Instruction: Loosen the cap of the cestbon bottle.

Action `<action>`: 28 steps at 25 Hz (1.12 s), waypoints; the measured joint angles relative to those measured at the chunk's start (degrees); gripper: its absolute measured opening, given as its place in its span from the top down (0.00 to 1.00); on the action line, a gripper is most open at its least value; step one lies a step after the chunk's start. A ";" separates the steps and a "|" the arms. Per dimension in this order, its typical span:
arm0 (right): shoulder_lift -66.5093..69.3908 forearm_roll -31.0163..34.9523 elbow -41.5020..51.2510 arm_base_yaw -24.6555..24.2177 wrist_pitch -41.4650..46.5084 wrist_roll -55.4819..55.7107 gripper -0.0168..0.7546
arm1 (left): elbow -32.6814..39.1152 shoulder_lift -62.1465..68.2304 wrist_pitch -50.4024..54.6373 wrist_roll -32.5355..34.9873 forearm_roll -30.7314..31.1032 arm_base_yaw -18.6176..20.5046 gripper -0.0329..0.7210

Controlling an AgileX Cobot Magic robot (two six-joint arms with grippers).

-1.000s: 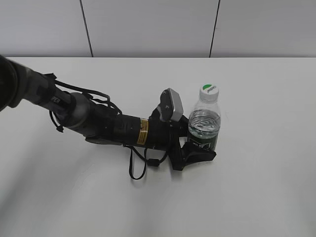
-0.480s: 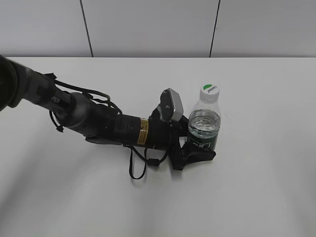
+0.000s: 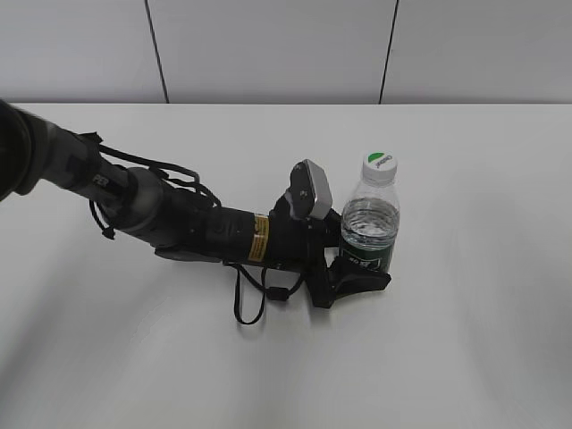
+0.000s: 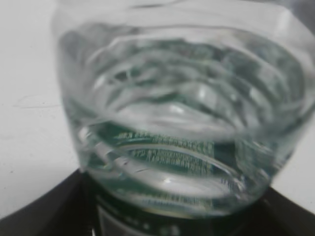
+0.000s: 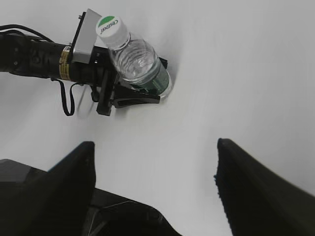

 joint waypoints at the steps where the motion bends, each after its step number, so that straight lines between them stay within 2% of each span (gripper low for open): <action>1: 3.36 0.71 -1.17 0.00 0.08 -0.26 0.23 | 0.00 0.00 0.00 0.00 0.00 0.00 0.23; 7: 14.68 4.27 -10.07 0.00 0.55 -1.31 0.23 | 0.00 0.00 0.01 0.00 -0.05 -0.06 0.23; 17: 32.46 11.67 -24.72 0.00 12.50 -2.28 0.23 | 0.00 0.00 -0.04 0.00 -0.10 -0.06 0.23; 24: 37.60 22.70 -26.95 0.08 14.19 -9.11 0.23 | 0.00 0.00 0.01 0.00 -0.16 -0.06 0.23; 28: 39.80 23.03 -26.95 2.35 14.24 -9.29 0.23 | 0.00 0.00 -0.05 0.00 -0.16 -0.06 0.23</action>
